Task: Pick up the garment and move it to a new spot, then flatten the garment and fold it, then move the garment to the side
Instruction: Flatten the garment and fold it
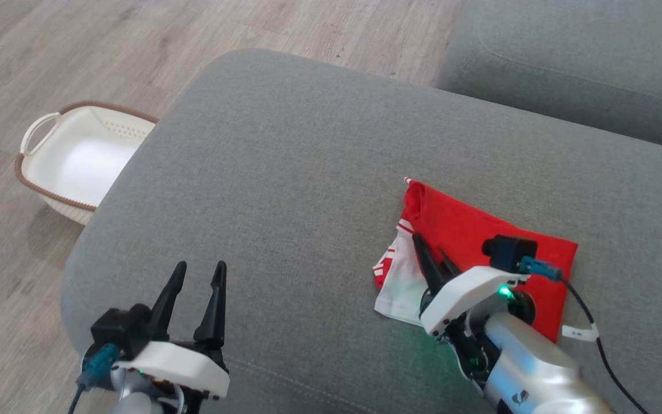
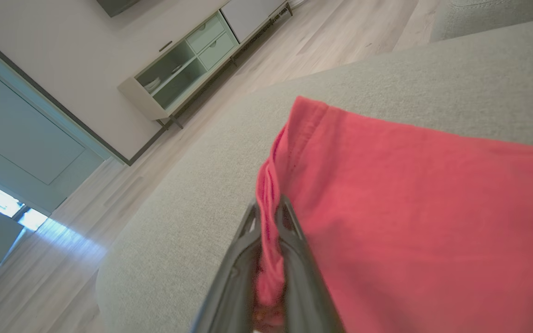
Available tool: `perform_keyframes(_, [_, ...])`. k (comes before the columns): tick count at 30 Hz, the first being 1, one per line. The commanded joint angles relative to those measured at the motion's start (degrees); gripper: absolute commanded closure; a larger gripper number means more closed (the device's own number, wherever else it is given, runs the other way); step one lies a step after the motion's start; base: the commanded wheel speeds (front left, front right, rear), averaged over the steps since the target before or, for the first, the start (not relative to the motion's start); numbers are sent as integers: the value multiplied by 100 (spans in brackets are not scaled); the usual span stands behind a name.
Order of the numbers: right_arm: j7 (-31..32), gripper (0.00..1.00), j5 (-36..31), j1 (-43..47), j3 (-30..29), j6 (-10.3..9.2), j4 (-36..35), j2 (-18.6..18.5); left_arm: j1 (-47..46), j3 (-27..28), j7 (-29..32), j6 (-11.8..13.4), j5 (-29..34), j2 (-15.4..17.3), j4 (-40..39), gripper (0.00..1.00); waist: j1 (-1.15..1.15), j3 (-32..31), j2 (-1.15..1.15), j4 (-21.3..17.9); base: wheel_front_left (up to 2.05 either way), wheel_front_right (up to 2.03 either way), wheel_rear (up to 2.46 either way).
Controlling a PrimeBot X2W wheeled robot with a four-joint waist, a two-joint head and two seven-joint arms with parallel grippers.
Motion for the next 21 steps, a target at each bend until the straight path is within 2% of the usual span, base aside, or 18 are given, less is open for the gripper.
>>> perform_keyframes(1, [-77,0,105,-139,144,-5,-122,20,-262,213,-35,4,69,15,-132,0,0,-26,0,-30,0,0,0])
perform_keyframes(6, [-78,0,315,-134,434,-5,-478,20,-324,311,-35,-3,43,15,-99,0,0,-101,0,-274,0,0,0])
perform_keyframes(12, [-79,0,112,-192,278,-5,-737,20,-291,329,-35,-13,-43,15,-182,0,0,-205,0,-715,0,0,0])
perform_keyframes(15, [-79,0,-568,-220,-171,-5,-750,20,-256,365,-35,0,-123,15,-311,0,0,-250,0,-1040,0,0,0])
perform_keyframes(19, [-79,0,-2072,-50,-1011,-5,-853,20,-232,383,-35,76,-256,15,-545,0,0,-290,0,-1455,0,0,0])
perform_keyframes(21, [-79,0,-2749,149,-1443,-5,-1046,19,-231,361,-35,122,-76,15,-632,0,0,-307,0,-1636,0,0,0])
